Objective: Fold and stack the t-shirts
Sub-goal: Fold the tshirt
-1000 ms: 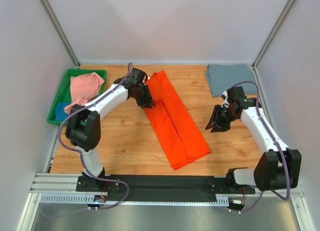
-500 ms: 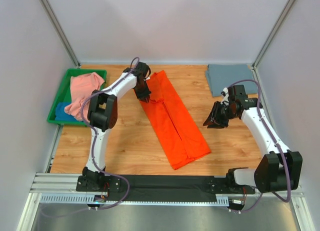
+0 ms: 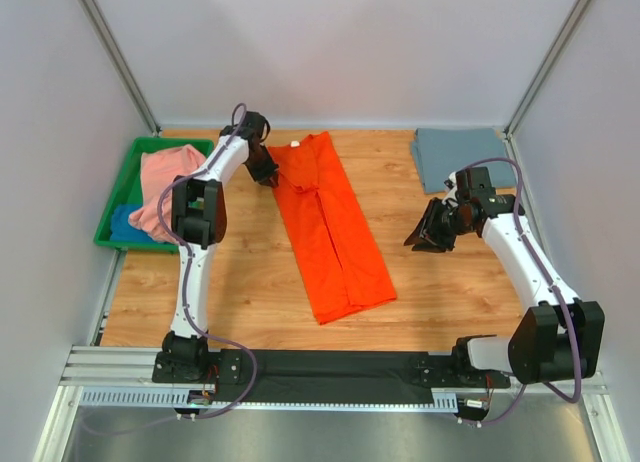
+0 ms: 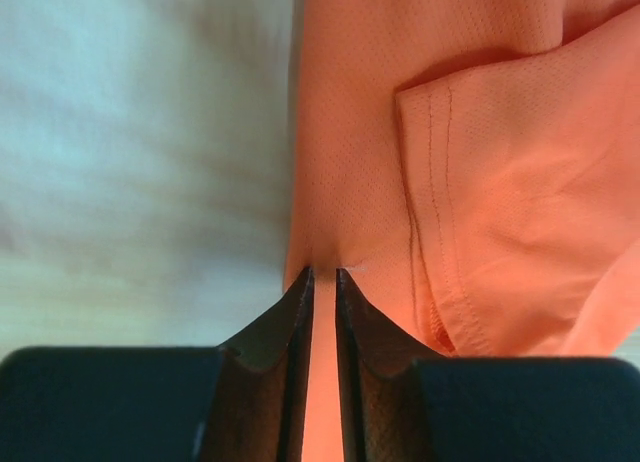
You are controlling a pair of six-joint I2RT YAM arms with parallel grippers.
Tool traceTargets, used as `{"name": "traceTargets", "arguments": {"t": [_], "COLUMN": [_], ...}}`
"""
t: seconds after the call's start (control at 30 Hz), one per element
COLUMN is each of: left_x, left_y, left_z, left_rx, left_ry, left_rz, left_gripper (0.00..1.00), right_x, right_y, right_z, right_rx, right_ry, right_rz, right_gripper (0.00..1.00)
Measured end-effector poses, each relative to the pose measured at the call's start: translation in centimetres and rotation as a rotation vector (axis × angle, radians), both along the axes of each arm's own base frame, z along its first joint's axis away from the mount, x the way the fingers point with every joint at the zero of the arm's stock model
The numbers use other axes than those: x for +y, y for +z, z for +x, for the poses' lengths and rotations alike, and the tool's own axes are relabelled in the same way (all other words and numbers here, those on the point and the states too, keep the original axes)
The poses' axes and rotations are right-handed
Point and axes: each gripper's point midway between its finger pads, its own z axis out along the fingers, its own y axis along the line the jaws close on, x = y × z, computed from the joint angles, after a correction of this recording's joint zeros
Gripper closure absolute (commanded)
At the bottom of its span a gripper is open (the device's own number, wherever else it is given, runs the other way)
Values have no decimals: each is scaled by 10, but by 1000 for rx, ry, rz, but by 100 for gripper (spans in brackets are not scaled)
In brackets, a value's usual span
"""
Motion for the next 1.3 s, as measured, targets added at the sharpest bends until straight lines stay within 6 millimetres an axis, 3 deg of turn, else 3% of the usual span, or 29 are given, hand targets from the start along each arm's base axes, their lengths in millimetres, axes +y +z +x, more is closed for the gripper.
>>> {"name": "traceTargets", "arguments": {"t": [0.23, 0.37, 0.53, 0.57, 0.83, 0.93, 1.03, 1.13, 1.23, 1.3], "left_x": [-7, -13, -19, -20, -27, -34, -51, -75, -81, -76], "left_y": [8, 13, 28, 35, 122, 134, 118, 79, 43, 25], "left_z": [63, 56, -8, -21, -114, -158, -213, -281, -330, -351], "left_rx": [-152, -153, -62, -53, -143, -155, -103, 37, 161, 216], "left_ry": [-20, -55, -99, -109, -196, -232, -276, -329, -327, -296], "left_rz": [-195, -281, -322, -326, -342, -348, -363, -371, -371, -363], "left_gripper": [67, 59, 55, 48, 47, 47, 45, 44, 43, 43], "right_x": [2, 10, 27, 30, 56, 62, 64, 65, 67, 69], "right_y": [-8, -27, -52, -57, -88, -104, -119, -128, -130, -130], "right_z": [-7, -26, -46, -48, -50, -55, -58, -58, -59, -58], "right_rx": [17, 74, 137, 148, 177, 204, 241, 258, 256, 253], "right_ry": [24, 78, 143, 154, 236, 261, 288, 302, 312, 318], "right_rz": [-14, -32, -38, -36, -22, -14, -9, -3, 14, 21], "right_gripper": [65, 60, 55, 54, 51, 49, 48, 49, 50, 51]}}
